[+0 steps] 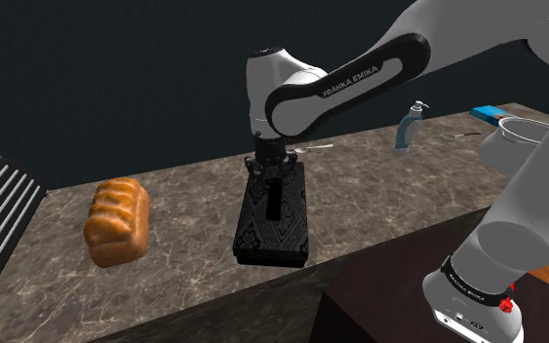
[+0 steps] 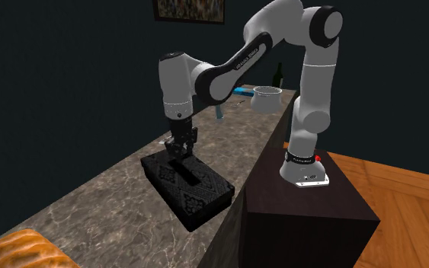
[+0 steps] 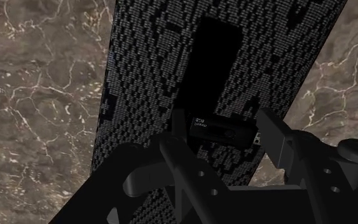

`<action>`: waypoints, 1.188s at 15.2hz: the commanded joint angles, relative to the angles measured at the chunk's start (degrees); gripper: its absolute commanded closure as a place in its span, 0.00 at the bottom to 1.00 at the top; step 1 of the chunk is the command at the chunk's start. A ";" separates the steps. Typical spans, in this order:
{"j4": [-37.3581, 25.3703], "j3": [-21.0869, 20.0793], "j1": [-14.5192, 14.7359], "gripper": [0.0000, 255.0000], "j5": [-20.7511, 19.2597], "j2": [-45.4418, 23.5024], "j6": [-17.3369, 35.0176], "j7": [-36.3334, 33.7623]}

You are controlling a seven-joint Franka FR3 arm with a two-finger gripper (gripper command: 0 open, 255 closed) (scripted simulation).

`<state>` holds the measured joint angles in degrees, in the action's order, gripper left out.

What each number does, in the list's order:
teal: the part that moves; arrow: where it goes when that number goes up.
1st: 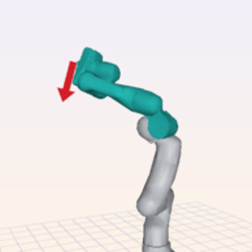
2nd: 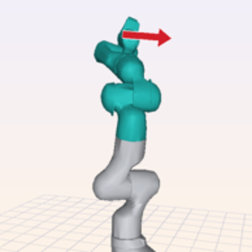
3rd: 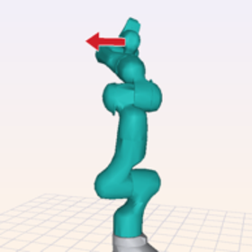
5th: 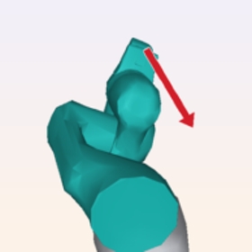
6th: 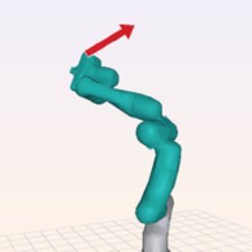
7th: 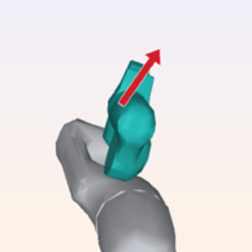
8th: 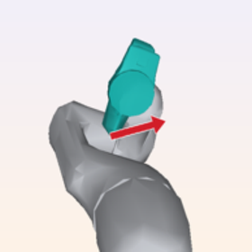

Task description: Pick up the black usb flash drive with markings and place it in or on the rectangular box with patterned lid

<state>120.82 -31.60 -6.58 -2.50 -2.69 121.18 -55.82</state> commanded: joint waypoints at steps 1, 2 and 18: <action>0.29 0.70 -0.77 1.00 -0.08 -0.09 0.41 1.50; 0.68 0.70 -0.73 1.00 -0.34 -0.49 1.14 1.31; 4.42 1.28 -0.06 1.00 -4.56 -6.37 9.79 -1.74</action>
<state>125.24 -30.33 -6.64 -7.02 -9.02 130.93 -57.54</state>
